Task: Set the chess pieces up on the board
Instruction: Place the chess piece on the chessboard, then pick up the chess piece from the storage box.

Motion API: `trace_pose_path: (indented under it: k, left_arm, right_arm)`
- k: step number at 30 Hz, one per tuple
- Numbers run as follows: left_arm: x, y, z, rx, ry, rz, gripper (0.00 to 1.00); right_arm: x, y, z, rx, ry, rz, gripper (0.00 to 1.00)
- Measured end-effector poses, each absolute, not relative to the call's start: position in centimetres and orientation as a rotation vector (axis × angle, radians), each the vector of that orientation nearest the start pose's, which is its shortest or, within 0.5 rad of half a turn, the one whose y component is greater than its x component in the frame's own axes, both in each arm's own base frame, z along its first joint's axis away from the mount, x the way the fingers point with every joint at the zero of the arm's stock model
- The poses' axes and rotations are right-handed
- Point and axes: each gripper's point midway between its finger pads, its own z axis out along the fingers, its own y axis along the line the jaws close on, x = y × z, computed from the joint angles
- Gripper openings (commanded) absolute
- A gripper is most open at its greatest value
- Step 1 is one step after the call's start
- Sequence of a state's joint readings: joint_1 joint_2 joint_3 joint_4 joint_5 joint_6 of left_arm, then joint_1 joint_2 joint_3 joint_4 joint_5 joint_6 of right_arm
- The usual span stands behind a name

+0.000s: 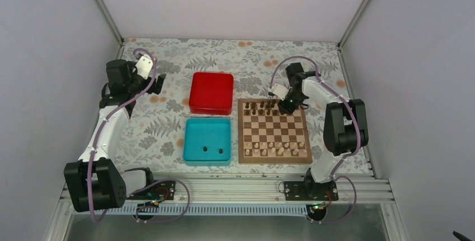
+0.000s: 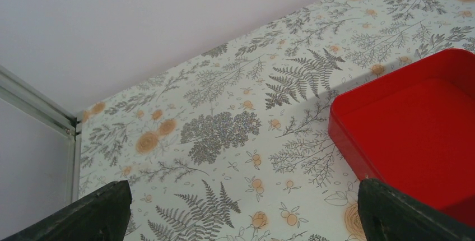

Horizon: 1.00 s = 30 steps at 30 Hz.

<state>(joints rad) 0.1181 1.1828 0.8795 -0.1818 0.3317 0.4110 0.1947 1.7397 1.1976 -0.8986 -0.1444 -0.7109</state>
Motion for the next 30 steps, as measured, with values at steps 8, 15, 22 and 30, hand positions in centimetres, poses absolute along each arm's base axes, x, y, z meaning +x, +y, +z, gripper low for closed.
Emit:
trace_pose_path:
  k: [8, 15, 22, 30]
  left_arm:
    - [38.5, -1.1, 23.2, 0.497, 1.965, -0.010, 1.00]
    - [38.5, -1.1, 23.2, 0.498, 1.965, -0.011, 1.00]
    - [38.3, -1.4, 23.0, 0.506, 1.971, -0.031, 1.00]
    - [38.3, -1.4, 22.9, 0.507, 1.974, -0.034, 1.00]
  right_arm:
    - [32.5, 8.9, 5.7, -1.319, 2.671, 0.160, 0.29]
    - [31.9, 10.0, 9.7, -1.331, 2.628, 0.180, 0.33]
    - [28.8, 20.6, 17.6, -1.598, 2.300, 0.193, 0.45]
    - [23.7, 33.6, 19.7, -1.901, 1.994, 0.265, 0.52]
